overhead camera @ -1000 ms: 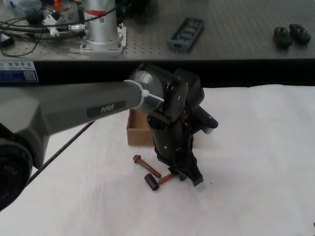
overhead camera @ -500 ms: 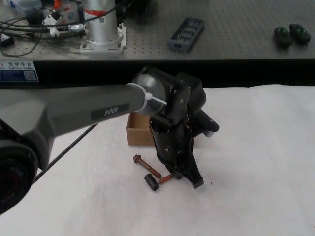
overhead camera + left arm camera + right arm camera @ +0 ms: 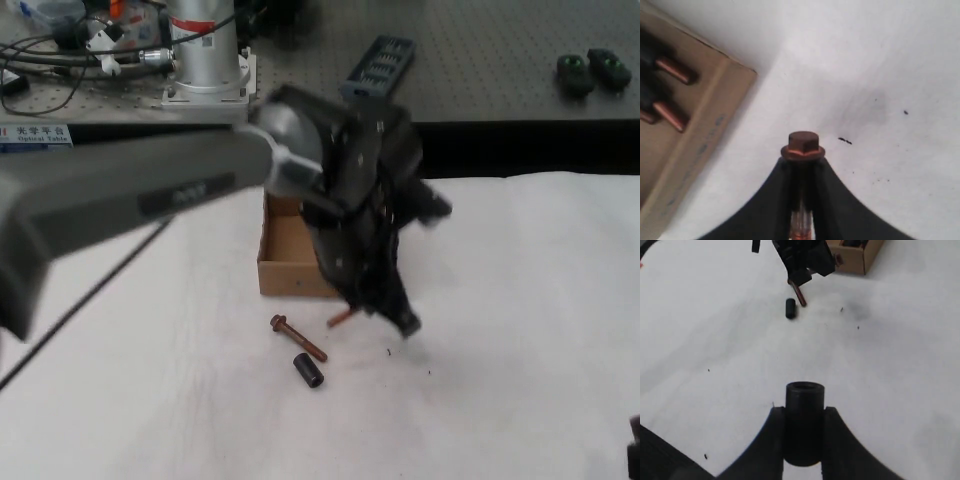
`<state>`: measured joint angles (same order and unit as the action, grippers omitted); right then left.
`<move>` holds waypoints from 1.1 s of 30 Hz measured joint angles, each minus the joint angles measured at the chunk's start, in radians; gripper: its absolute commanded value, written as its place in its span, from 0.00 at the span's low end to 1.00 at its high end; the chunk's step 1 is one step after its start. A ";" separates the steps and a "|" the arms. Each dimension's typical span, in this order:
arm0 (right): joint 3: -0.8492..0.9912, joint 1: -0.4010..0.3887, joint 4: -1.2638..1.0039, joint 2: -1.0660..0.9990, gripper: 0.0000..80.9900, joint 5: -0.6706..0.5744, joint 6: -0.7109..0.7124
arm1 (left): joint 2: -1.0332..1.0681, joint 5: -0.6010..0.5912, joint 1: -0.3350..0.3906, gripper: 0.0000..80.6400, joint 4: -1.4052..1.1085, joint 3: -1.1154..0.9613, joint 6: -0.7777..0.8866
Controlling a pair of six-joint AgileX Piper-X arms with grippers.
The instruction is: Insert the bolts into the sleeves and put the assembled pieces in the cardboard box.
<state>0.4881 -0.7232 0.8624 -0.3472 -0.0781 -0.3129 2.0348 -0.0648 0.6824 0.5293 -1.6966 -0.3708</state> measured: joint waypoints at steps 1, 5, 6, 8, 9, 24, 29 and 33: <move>0.000 0.000 -0.022 0.000 0.04 0.000 0.000 | -0.024 -0.014 -0.003 0.01 -0.002 0.000 0.026; 0.000 0.000 -0.080 0.000 0.04 0.000 0.000 | -0.097 -0.127 -0.018 0.01 -0.011 0.000 0.154; 0.000 0.000 -0.090 0.000 0.04 0.000 0.000 | -0.110 -0.153 -0.023 0.01 -0.016 0.000 0.174; 0.000 0.000 -0.117 0.000 0.04 -0.005 0.010 | -0.154 -0.216 -0.030 0.01 -0.036 -0.002 0.207; 0.000 0.000 -0.133 0.000 0.04 -0.012 0.019 | -0.154 -0.221 -0.031 0.01 -0.036 -0.002 0.210; -0.002 0.000 -0.350 -0.072 0.04 -0.183 0.106 | -0.542 -0.478 -0.037 0.01 -0.486 0.390 0.421; -0.002 0.000 -0.554 -0.204 0.04 -0.318 0.118 | -0.694 -0.523 -0.037 0.01 -0.835 0.639 0.573; -0.003 0.000 -0.701 -0.344 0.04 -0.382 0.109 | -0.777 -0.538 -0.037 0.01 -1.026 0.772 0.640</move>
<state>0.4856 -0.7232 0.1612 -0.6911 -0.4605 -0.2040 1.2580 -0.6030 0.6451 -0.4967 -0.9245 0.2692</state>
